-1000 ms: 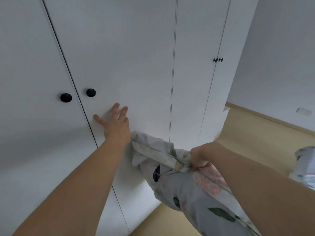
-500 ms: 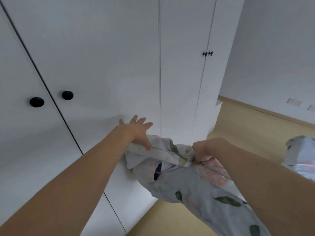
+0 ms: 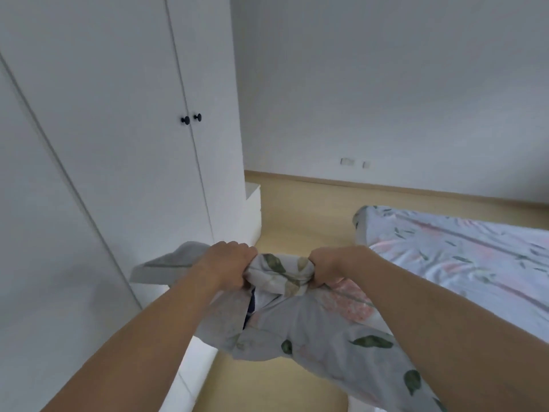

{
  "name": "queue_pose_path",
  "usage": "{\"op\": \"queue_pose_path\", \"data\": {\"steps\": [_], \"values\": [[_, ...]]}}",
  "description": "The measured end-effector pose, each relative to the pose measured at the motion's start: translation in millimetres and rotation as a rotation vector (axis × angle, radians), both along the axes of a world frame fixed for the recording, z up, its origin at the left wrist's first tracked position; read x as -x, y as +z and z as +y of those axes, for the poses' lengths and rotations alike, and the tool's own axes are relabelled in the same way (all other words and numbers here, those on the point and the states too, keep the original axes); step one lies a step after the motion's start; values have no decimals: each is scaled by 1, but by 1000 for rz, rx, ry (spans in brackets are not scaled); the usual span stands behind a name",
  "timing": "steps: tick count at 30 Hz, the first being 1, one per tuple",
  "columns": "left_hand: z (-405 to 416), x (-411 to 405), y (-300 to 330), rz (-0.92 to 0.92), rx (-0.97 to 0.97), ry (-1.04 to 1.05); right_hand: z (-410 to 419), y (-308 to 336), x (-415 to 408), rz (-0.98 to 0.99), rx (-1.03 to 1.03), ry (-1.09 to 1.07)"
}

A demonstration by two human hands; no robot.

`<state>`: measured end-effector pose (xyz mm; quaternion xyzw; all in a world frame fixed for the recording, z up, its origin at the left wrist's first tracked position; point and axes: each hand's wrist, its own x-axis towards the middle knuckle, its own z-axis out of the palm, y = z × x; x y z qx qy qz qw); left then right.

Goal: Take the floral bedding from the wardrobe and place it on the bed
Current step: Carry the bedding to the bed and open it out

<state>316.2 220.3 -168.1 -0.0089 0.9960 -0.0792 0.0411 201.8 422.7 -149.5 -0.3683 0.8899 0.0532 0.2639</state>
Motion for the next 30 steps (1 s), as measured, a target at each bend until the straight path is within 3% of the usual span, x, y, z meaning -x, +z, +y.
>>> {"op": "queue_pose_path", "data": {"steps": [3,9,15,20,25,30], "values": [[42,69,11,12,34,-128,49,11,44,8,24,-120],[131,189,43,-9,-141,-276,148,37,126,30,86,-385],[177,282,69,159,-168,-394,211,43,180,139,269,-615],[194,345,70,195,-247,-435,223,24,205,239,414,-714],[178,412,58,206,-312,-423,211,-6,239,362,255,-707],[130,494,57,192,-373,-450,175,-17,321,525,250,-828]]}}
